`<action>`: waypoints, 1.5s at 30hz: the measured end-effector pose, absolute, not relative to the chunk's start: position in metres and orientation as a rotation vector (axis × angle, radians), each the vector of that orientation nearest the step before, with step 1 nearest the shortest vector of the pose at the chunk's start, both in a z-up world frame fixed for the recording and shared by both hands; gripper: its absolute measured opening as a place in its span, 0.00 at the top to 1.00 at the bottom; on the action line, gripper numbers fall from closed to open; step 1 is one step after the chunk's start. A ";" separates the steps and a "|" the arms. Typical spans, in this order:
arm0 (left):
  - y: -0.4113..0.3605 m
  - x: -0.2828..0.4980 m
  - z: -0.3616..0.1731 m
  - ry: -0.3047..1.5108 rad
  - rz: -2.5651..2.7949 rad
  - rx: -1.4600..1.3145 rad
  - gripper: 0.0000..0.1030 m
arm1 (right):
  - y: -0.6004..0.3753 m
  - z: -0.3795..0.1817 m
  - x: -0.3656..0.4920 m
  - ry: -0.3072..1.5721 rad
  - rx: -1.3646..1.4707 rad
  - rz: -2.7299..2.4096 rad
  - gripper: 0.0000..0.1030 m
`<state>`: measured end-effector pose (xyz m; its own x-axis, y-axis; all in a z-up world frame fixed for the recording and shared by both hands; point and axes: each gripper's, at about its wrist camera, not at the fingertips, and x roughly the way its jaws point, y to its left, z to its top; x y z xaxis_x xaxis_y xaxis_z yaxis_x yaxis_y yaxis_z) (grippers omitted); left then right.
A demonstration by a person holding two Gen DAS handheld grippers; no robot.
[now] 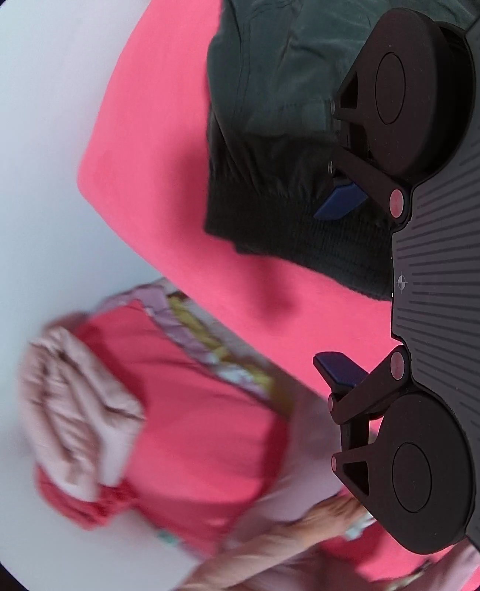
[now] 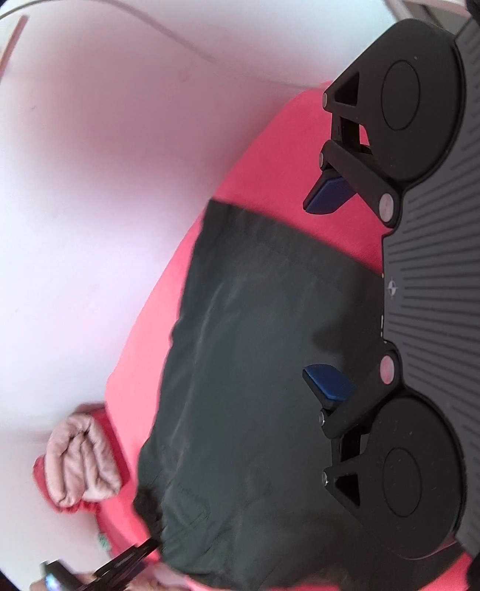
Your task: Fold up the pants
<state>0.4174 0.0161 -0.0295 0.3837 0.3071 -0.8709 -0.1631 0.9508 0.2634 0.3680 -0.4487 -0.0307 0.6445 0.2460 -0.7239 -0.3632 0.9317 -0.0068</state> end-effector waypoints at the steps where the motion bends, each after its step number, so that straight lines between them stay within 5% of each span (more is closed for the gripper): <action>1: 0.018 0.416 -0.031 1.143 0.311 0.123 0.00 | -0.453 -0.024 0.369 0.797 -0.142 0.380 0.12; 22: -0.055 0.377 -0.027 1.167 0.293 0.403 0.00 | -0.403 -0.005 0.417 0.912 -0.288 0.823 0.18; 27: -0.055 0.353 -0.023 1.244 0.277 0.294 0.00 | -0.388 0.016 0.419 0.928 -0.348 0.853 0.29; 45: -0.030 0.318 -0.067 1.422 0.526 -0.347 0.00 | -0.273 0.022 0.572 0.992 -0.396 1.294 0.30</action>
<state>0.3179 -0.0296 -0.0672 0.0645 0.1373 -0.9884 -0.5394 0.8381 0.0812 0.5719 -0.2732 0.0216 -0.0458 0.6124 -0.7892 -0.9212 0.2797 0.2705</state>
